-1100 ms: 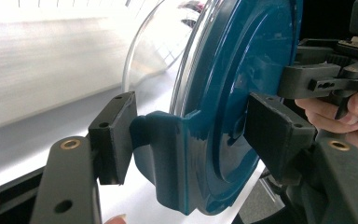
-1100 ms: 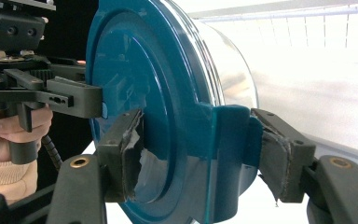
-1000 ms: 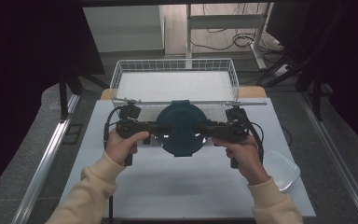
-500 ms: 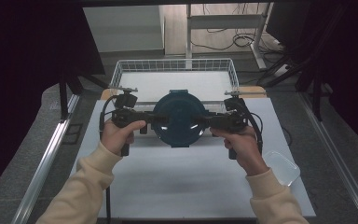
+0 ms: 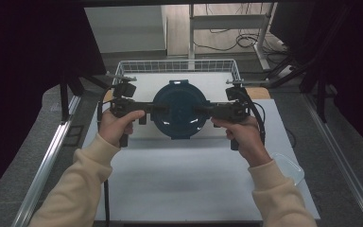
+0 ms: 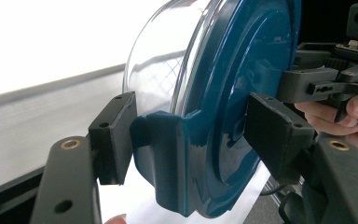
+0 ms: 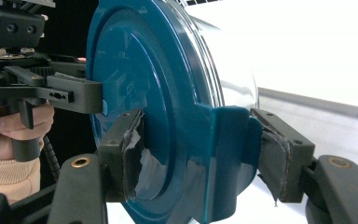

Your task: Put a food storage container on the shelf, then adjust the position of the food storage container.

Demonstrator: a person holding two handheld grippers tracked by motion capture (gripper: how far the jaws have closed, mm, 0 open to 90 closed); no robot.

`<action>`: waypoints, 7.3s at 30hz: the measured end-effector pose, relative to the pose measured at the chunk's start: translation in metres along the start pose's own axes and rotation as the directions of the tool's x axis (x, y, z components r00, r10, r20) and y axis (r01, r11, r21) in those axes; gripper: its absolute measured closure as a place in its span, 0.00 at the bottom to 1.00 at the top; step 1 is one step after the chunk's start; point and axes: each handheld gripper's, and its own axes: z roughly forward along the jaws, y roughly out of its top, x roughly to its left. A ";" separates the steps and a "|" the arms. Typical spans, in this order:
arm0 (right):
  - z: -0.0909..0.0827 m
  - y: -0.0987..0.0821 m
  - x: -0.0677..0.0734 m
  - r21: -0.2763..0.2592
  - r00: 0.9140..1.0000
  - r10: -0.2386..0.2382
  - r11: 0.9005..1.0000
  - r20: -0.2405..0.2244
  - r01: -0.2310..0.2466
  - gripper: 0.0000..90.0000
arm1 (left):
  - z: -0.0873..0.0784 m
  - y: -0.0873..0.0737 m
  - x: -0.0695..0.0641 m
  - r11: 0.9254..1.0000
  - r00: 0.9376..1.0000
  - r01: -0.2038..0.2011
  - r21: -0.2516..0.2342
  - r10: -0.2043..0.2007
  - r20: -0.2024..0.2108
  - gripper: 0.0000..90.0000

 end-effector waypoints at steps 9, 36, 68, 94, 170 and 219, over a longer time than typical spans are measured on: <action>0.005 0.026 0.000 -0.008 1.000 -0.008 1.000 -0.004 0.008 0.42 | -0.006 0.024 0.007 1.000 1.000 -0.003 0.003 0.003 0.006 0.40; 0.020 0.067 -0.016 0.011 1.000 0.002 1.000 -0.016 -0.002 0.43 | -0.003 0.065 0.029 1.000 0.999 0.026 -0.001 -0.026 0.027 0.41; 0.052 0.092 -0.057 0.037 0.997 0.078 0.996 -0.008 -0.077 0.43 | 0.029 0.093 0.075 0.993 0.993 0.110 0.040 -0.111 0.043 0.41; 0.078 0.094 -0.093 0.037 0.960 0.277 0.960 -0.036 -0.276 0.29 | 0.059 0.100 0.108 0.963 0.960 0.270 -0.008 -0.268 0.079 0.36; -0.034 -0.136 -0.057 0.129 0.960 -0.189 0.978 0.207 0.164 0.20 | 0.023 -0.157 0.064 0.992 0.974 -0.103 0.076 0.116 -0.192 0.25; -0.185 -0.216 -0.130 0.368 0.853 -0.147 0.928 0.501 -0.056 0.99 | 0.029 -0.165 0.072 0.984 0.967 -0.115 0.135 0.142 -0.212 0.25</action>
